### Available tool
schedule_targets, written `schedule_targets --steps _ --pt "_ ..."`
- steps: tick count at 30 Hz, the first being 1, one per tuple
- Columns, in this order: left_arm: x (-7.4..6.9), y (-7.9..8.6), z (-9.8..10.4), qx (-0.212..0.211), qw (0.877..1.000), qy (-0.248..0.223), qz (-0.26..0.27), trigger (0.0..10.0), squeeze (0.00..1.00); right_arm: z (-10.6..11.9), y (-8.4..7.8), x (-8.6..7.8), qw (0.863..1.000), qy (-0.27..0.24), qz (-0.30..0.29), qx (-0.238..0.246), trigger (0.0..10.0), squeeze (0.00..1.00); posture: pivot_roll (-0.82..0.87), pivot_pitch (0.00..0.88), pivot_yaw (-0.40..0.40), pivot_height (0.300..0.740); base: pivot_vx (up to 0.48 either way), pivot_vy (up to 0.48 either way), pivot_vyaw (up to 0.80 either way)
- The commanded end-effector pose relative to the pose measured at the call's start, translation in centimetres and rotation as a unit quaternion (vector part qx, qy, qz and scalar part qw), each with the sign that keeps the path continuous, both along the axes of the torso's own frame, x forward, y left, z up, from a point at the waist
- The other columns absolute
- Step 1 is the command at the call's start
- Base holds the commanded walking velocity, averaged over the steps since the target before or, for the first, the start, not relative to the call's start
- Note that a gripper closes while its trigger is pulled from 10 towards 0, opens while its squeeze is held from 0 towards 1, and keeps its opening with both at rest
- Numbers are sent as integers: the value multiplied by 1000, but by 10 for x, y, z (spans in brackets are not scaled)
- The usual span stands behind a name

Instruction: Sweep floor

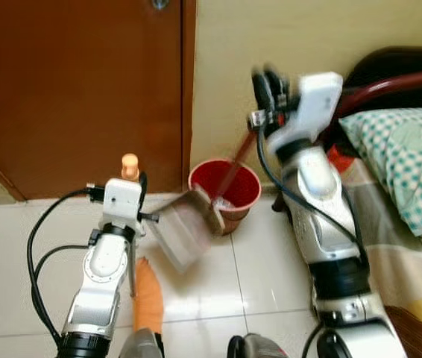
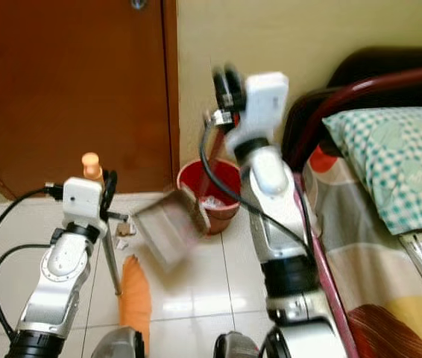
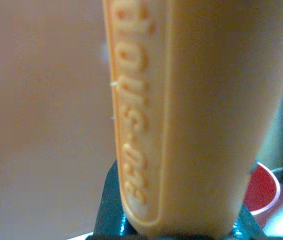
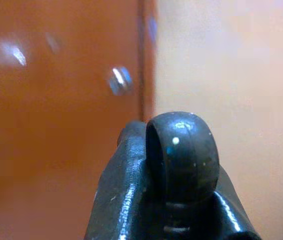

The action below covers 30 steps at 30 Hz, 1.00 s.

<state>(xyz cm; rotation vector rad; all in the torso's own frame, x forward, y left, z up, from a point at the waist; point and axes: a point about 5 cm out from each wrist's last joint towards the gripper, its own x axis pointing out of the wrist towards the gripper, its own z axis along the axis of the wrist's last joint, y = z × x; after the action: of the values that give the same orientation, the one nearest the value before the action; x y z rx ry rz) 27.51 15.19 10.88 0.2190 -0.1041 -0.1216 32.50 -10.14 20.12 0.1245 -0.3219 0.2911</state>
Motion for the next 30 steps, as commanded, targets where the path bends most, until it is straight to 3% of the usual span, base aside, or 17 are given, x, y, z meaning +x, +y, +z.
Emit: schedule_targets --steps 1,5,6,11,20,21,23,26,30 --pt "-4 -4 -7 4 1000 24 -7 10000 0 7 -3 -2 1000 -6 -9 20 10000 0 38 49 -52 740 0 0 0" --pt "-4 -8 -7 1 1000 25 -11 10000 0 -14 -11 -3 999 40 -29 23 10000 0 38 52 -51 740 0 0 0" --pt "-4 -11 -7 1 1000 26 -16 10000 0 -31 -18 -4 996 79 -48 6 10000 0 39 57 -52 740 0 0 0" --pt "-7 -14 -8 -2 999 34 -26 10000 0 -62 -47 -12 980 148 -130 -36 10000 0 36 65 -50 740 0 0 0" --pt "-8 -15 -9 -3 999 36 -29 10000 0 -68 -53 -14 975 162 -147 -38 10000 0 33 68 -47 740 0 0 0" --pt "-11 -19 -11 -3 999 41 -37 10000 0 -99 -72 -30 956 224 -177 -61 10000 0 21 82 -50 740 0 0 0" --pt "-15 -22 -12 -3 998 43 -43 10000 0 -118 -86 -44 938 271 -203 -72 10000 0 22 84 -53 740 0 0 0" --pt "-22 -23 -16 -5 998 53 -44 10000 0 -127 -97 -62 920 311 -222 -82 10000 0 14 88 -54 740 0 0 0" --pt "-23 -23 -18 -6 997 59 -42 10000 0 -129 -107 -79 906 342 -228 -101 10000 0 -1 97 -54 740 0 0 0"
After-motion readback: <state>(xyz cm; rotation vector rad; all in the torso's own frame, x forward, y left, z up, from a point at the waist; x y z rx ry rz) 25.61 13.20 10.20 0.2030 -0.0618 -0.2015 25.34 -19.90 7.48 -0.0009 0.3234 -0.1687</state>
